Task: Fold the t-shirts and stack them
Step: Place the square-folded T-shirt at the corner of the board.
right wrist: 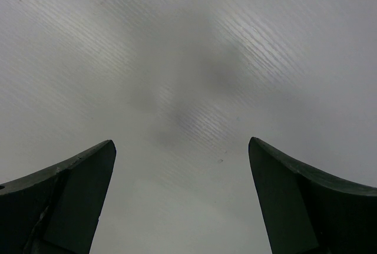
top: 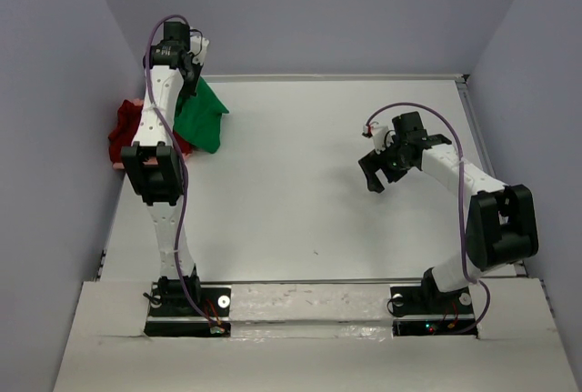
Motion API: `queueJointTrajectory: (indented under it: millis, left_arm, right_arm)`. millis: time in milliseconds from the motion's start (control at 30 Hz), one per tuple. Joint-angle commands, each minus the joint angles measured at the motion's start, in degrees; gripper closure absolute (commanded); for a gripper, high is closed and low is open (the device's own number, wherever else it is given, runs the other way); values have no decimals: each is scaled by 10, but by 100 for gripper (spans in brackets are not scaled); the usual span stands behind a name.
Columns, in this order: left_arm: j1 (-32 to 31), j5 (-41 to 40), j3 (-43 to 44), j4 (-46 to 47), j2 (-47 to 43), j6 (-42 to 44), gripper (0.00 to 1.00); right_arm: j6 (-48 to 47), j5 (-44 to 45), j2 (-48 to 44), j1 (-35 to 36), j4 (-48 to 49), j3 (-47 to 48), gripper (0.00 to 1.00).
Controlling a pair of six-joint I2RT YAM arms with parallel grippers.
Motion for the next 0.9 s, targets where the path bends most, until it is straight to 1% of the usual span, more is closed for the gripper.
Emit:
queueJointTrajectory:
  millis: [0,200,867]
  left_arm:
    - [0,-7,31,-16,-27,33,100]
    - [2,12,48,-18,-32,36,100]
    - [6,-6,63,-33,-63,42,100]
  right_arm:
    - [-4,2,0,-3,11,0,0]
    - [-5,6,5,-3,12,2,0]
    - [-7,12,18,-3,10,1,0]
